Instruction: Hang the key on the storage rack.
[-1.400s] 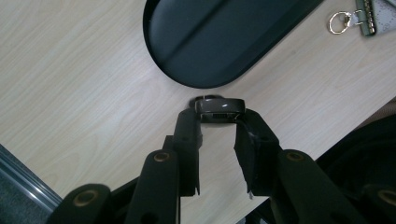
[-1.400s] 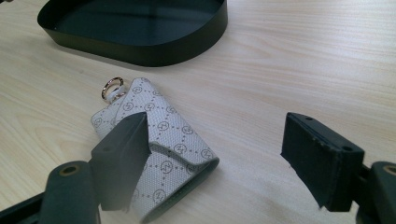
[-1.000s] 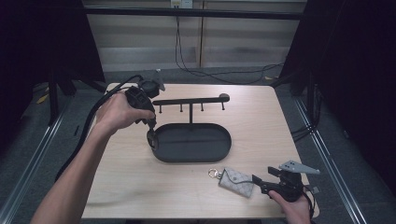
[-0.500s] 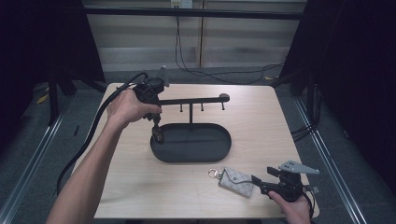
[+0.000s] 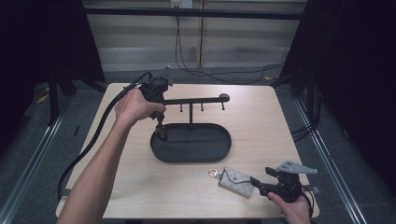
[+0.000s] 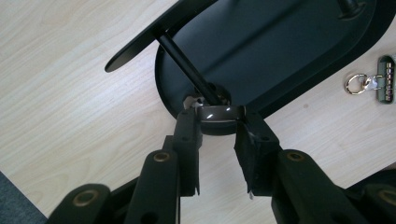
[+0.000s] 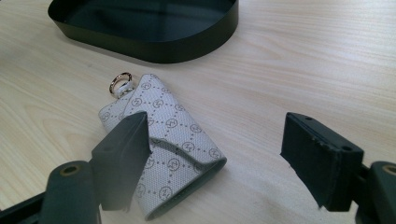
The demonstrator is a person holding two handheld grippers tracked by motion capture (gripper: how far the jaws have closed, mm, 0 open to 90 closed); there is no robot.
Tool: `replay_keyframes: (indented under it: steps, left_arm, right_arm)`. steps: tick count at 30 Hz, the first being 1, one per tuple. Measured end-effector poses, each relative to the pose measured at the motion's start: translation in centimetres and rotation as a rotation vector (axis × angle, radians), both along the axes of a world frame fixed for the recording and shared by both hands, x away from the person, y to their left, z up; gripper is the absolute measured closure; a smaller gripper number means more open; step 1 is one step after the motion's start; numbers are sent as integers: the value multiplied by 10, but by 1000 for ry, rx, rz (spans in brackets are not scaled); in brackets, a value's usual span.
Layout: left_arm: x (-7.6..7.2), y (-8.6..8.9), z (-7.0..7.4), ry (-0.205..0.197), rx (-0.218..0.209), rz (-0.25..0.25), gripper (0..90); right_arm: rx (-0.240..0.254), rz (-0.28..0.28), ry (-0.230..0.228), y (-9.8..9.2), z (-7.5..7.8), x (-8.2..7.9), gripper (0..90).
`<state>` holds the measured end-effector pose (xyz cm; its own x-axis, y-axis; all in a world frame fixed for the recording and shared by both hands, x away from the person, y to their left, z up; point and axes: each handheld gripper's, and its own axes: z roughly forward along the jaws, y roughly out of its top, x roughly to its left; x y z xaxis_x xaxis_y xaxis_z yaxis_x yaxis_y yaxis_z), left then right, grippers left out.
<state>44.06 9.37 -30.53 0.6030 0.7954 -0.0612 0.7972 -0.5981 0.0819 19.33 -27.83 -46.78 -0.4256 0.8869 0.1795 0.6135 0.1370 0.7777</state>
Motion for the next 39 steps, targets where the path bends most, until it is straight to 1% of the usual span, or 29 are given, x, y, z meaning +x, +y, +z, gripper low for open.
replay_keyframes:
  steps: [1, 2, 3, 5, 6, 8, 11, 13, 14, 16, 17, 18, 19, 21, 22, 23, 25, 26, 27, 30, 31, 32, 33, 35, 37, 39]
  left_arm:
    - [1, 1, 0, -1, -1, -6, 706]
    - [2, 0, 0, 0, 3, 5, 706]
    - [2, 0, 0, 5, -8, 16, 706]
    - [3, 0, 1, 1, -14, 28, 706]
    - [4, -1, 0, 6, -15, 33, 706]
    - [5, -3, -2, 9, 1, 24, 705]
    - [7, -4, -3, -12, 7, 43, 705]
    - [7, -3, -3, -11, 2, 57, 705]
    - [8, -3, -3, -18, 12, 59, 705]
    - [8, -3, -4, -21, 3, 71, 694]
    - [8, -4, -4, -27, 11, 70, 673]
    - [8, -5, -5, -23, 2, 65, 647]
    - [8, -6, -5, -28, -2, 70, 613]
    - [8, -6, -6, -44, 7, 75, 540]
    - [8, -7, -7, -43, 13, 74, 519]
    - [8, -7, -7, -33, 8, 75, 497]
    - [8, -6, -7, -30, 6, 64, 443]
    - [7, -5, -7, -30, 8, 66, 431]
    - [7, -5, -7, -26, 12, 58, 419]
    - [5, -3, -5, -25, 5, 48, 379]
    - [4, -3, -4, -30, 3, 40, 367]
    - [3, -3, -3, -37, -4, 41, 354]
    - [2, -2, -2, -43, -3, 40, 346]
    - [1, 0, 0, -42, -4, 27, 335]
    - [-1, 1, 1, -42, -17, 17, 322]
    - [-3, 3, 2, -50, -33, 9, 310]
  right_arm:
    - [0, 0, 5, 0, 0, 0, 237]
    - [1, 4, 3, 0, 0, 0, 236]
    - [5, 6, 3, 0, 0, 0, 237]
    - [4, 6, 1, 0, 1, 0, 236]
    - [5, 7, 1, 0, 1, 0, 237]
    - [5, 8, 0, 0, 0, 0, 237]
    - [4, 9, 1, 0, 1, 0, 236]
    - [4, 12, -3, 0, 1, 0, 236]
    - [3, 15, -4, 0, 1, 0, 236]
    - [2, 17, -3, 1, 1, 0, 236]
    - [3, 18, -4, 1, 1, 0, 236]
    - [3, 19, -3, 1, 1, 0, 236]
    - [5, 18, -5, 1, 1, 0, 236]
    - [5, 19, -6, 1, 1, -1, 236]
    - [6, 20, -6, 1, 1, -1, 236]
    - [6, 20, -6, 1, 1, -1, 235]
    - [6, 19, -5, 1, 1, 0, 236]
    - [5, 20, -5, 1, 1, 0, 235]
    - [4, 20, -4, 1, 1, 0, 235]
    - [0, 21, 0, 2, 0, 0, 235]
    - [-1, 21, 1, 2, 0, 0, 235]
    - [-3, 24, 0, 2, 0, 0, 235]
    - [-3, 25, 1, 2, 0, 0, 235]
    - [0, 21, 2, 2, 0, 1, 235]
    - [0, 20, 5, 2, 0, 2, 235]
    - [1, 18, 6, 2, 0, 2, 235]
